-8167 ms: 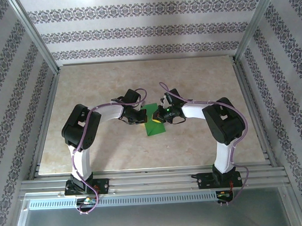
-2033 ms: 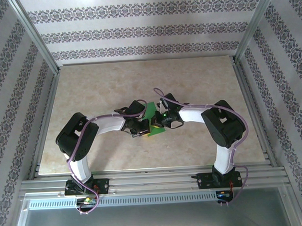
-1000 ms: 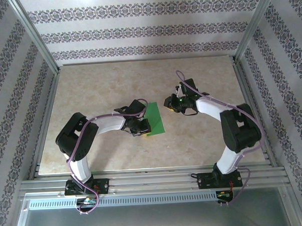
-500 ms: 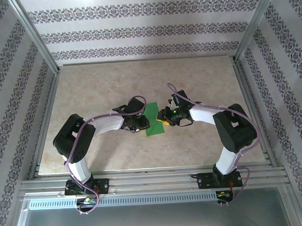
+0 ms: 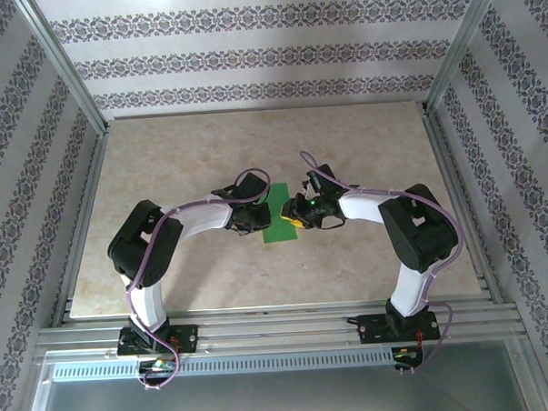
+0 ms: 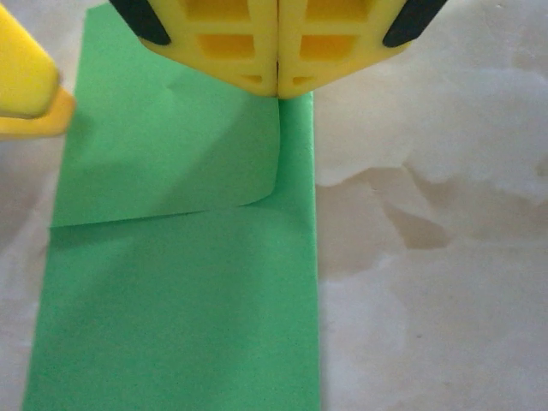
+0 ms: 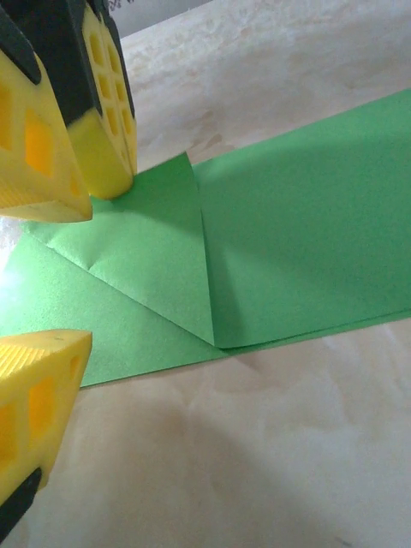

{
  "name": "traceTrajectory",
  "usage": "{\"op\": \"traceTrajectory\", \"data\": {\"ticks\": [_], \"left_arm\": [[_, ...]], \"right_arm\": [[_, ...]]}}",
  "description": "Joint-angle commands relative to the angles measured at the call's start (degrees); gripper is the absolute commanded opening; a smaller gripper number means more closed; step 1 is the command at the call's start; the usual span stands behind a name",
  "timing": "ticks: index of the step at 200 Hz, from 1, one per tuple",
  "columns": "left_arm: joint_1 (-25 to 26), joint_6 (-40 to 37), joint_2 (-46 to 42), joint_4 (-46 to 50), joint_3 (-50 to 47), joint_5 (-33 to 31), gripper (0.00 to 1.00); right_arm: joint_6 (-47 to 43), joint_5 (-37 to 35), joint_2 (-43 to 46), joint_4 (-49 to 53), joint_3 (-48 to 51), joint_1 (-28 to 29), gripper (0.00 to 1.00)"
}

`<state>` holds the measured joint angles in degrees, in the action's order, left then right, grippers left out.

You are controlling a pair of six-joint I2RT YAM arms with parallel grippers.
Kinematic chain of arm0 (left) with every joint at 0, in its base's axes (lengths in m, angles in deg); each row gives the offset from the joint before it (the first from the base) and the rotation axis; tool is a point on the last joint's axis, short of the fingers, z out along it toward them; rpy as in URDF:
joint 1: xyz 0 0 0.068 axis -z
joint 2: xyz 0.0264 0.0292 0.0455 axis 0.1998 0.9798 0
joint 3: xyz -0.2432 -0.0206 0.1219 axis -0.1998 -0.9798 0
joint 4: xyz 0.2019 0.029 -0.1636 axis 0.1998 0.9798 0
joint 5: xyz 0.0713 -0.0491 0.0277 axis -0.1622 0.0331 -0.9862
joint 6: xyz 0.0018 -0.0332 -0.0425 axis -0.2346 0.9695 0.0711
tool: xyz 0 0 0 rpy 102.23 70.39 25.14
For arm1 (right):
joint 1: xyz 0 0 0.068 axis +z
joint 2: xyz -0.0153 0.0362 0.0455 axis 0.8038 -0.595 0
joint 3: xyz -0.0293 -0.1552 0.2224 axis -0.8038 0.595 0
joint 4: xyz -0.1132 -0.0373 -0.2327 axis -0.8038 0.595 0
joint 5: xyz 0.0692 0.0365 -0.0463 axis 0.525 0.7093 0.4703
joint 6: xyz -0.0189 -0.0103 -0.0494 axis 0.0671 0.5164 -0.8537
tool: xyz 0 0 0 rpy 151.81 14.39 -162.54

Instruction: Fold a paper plane with a square sheet of paper (pick it up from the middle)

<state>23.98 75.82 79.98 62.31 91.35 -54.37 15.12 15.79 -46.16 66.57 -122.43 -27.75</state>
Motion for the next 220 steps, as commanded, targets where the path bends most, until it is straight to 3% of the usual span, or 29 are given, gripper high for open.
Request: {"op": "traceTrajectory", "data": {"ticks": [1, 161, 220], "left_arm": [[-0.8, -0.4, 1.8, 4.8, 1.0, -2.0, 0.04], [-7.2, 6.2, -10.1, -27.5, -14.6, 19.5, 0.00], [-7.4, 9.7, -12.2, -30.0, -15.1, 19.3, 0.00]], "right_arm": [[2.2, -1.4, -1.1, -2.1, -0.6, -0.1, 0.38], [7.8, 4.9, 3.0, -13.6, 5.5, -3.9, 0.36], [19.1, 7.7, 3.4, -21.6, 7.8, -3.2, 0.38]]}}
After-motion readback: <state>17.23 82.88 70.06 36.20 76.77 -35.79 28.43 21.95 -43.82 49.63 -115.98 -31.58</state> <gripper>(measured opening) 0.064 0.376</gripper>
